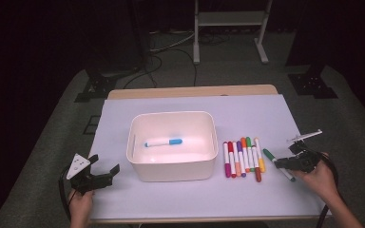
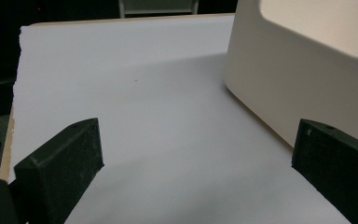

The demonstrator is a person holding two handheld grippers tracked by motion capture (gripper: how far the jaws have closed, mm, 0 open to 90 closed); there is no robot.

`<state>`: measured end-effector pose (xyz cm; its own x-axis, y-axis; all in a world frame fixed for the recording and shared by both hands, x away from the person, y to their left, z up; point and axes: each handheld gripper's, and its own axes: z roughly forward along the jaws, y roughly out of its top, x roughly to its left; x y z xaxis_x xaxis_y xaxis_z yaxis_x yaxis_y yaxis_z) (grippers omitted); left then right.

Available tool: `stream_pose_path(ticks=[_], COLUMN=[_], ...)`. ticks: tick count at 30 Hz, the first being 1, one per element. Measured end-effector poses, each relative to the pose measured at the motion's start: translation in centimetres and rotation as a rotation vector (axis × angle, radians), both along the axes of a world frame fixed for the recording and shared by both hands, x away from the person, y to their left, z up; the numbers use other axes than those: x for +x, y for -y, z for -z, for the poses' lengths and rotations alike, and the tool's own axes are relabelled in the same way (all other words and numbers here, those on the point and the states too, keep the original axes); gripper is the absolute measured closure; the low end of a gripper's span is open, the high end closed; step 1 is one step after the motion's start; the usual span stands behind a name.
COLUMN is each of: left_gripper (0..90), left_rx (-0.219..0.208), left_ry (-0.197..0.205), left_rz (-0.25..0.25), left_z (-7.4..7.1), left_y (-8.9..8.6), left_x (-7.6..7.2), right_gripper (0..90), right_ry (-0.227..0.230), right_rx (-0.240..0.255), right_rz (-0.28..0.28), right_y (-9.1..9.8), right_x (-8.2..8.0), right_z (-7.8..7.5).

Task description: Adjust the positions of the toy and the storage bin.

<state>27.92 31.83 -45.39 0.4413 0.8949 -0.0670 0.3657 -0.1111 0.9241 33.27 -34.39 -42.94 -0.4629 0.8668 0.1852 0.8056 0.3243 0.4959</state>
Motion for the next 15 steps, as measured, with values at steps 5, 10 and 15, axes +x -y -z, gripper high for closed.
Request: stream_pose_path(ticks=[5,10,15], left_gripper=[0.6,0.5,0.6], left_rx=[0.002,0.002,0.001], left_ry=[0.002,0.001,0.001], left_rz=[0.000,0.002,0.002], left_z=[0.0,0.0,0.0], left_y=[0.0,0.0,0.0], left_x=[0.0,0.0,0.0], right_gripper=[75.9,75.9,75.9], right_ry=[0.014,0.044,0.072], right_rx=[0.076,0.133,0.169], right_rz=[-0.032,-0.070,-0.143], right_y=[-0.4,-1.5,-3.4], right_x=[0.0,0.1,0.0], right_z=[-2.0,-4.7,-7.6])
